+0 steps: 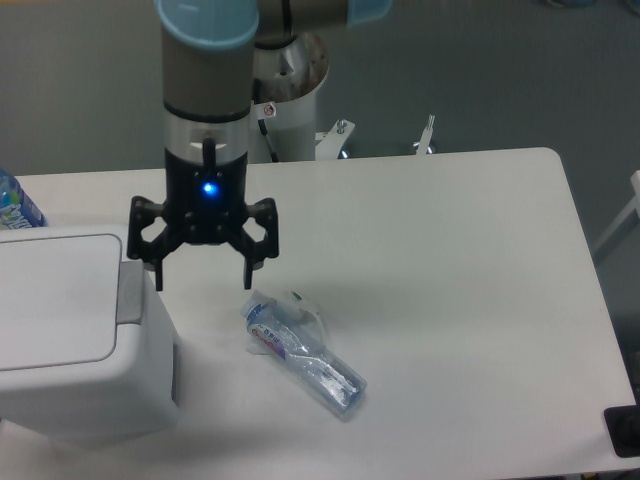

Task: Open the trash can
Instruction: 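Move the open gripper over the white trash can lid, then lower the gripper finger onto the lid edge and push it open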

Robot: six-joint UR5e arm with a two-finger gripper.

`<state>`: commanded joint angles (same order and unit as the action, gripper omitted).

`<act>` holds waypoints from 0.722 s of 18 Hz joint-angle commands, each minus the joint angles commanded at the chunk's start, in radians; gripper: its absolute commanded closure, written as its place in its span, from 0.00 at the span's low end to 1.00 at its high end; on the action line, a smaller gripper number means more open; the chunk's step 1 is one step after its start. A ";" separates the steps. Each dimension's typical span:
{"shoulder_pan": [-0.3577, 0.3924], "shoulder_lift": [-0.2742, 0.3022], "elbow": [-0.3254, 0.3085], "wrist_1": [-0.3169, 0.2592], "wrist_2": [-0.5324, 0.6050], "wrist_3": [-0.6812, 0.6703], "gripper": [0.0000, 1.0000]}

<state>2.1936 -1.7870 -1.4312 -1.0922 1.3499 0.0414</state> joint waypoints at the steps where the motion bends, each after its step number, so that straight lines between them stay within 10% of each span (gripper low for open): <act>1: 0.000 0.000 -0.002 0.000 0.000 -0.002 0.00; 13: -0.017 -0.005 -0.005 0.000 0.003 -0.003 0.00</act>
<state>2.1767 -1.7917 -1.4358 -1.0922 1.3530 0.0383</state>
